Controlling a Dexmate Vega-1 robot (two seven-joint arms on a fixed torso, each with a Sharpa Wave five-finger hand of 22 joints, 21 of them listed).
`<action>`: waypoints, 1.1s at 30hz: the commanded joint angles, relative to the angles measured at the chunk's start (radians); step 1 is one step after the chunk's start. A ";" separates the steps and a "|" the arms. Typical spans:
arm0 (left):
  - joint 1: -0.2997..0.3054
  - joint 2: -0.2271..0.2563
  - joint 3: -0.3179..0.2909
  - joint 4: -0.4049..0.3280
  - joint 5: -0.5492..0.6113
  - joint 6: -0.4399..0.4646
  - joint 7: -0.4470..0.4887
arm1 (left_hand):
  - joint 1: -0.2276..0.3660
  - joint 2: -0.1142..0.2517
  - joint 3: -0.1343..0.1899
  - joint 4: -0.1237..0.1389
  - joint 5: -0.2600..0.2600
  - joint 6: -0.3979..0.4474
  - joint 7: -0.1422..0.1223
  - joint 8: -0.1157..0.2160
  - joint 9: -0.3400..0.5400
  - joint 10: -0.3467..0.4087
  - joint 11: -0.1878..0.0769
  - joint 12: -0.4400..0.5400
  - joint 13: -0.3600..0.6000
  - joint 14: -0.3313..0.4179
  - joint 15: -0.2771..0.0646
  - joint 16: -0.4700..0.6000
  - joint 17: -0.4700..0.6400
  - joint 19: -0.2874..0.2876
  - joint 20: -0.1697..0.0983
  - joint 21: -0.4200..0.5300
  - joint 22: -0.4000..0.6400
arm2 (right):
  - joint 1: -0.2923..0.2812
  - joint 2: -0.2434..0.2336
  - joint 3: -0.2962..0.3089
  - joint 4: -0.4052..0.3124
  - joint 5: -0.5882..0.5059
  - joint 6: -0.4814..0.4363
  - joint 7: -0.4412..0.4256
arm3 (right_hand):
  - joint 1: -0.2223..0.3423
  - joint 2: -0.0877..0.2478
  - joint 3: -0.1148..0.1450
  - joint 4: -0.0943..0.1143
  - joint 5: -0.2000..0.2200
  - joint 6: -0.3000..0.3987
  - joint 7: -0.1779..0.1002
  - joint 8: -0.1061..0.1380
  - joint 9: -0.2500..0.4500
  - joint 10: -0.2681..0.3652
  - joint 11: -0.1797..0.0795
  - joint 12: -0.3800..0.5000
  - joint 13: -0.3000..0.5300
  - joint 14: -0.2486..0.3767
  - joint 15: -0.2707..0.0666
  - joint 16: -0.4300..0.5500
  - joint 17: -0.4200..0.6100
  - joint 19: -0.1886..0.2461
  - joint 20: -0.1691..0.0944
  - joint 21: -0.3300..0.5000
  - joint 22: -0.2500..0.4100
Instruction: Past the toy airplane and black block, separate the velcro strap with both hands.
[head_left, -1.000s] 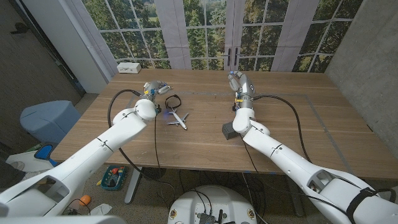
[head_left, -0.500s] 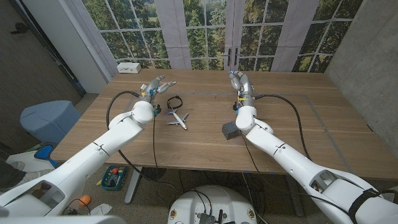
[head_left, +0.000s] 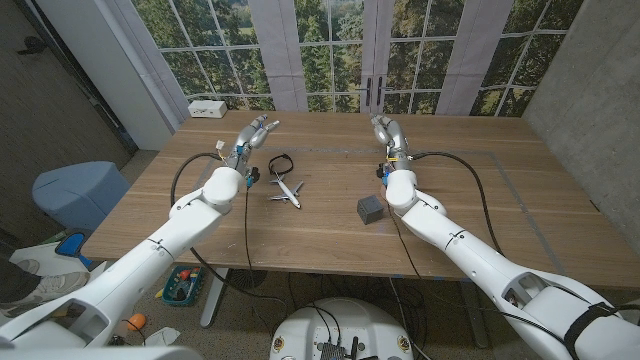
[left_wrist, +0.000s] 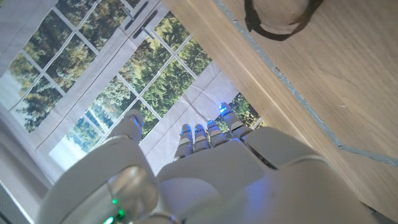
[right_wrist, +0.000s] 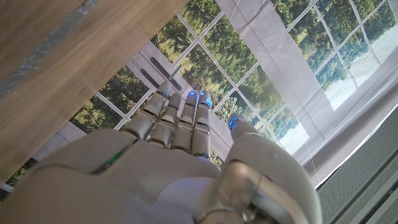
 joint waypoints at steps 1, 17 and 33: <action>0.004 -0.049 -0.027 0.120 -0.094 -0.248 -0.100 | -0.042 0.017 0.003 0.040 0.014 -0.010 0.001 0.005 0.001 -0.015 0.001 0.007 0.002 -0.016 -0.001 0.009 0.003 -0.011 -0.008 -0.008 0.004 | 0.008 -0.009 0.028 0.054 0.094 0.107 0.115 | -0.013 0.001 0.018 0.022 -0.007 -0.014 0.003 0.001 0.000 -0.011 0.002 0.001 -0.006 -0.017 -0.064 -0.003 -0.005 -0.013 -0.057 -0.008 0.000; 0.014 -0.100 -0.050 0.222 -0.251 -0.423 -0.273 | -0.130 0.027 0.033 0.156 0.047 0.002 -0.010 0.010 0.000 -0.016 0.000 0.011 0.000 -0.028 -0.027 0.012 0.000 0.018 -0.041 -0.014 0.005 | 0.000 0.002 0.088 0.129 0.296 0.239 0.310 | -0.047 -0.005 0.052 0.063 -0.022 -0.040 0.017 -0.001 -0.001 -0.032 0.010 0.000 -0.025 -0.043 -0.057 -0.004 -0.022 -0.023 -0.070 -0.021 -0.004; 0.111 -0.150 -0.102 0.203 -0.435 -0.515 -0.371 | -0.158 0.021 0.068 0.185 0.069 0.048 -0.012 0.020 -0.002 0.015 0.002 0.022 -0.002 -0.004 -0.041 0.019 -0.005 0.058 -0.069 -0.018 0.000 | -0.044 0.035 0.200 0.177 0.611 0.305 0.542 | -0.080 -0.014 0.056 0.086 -0.029 -0.043 0.030 0.003 -0.001 -0.029 0.022 0.006 -0.037 -0.042 -0.049 0.003 -0.031 -0.018 -0.066 -0.025 -0.005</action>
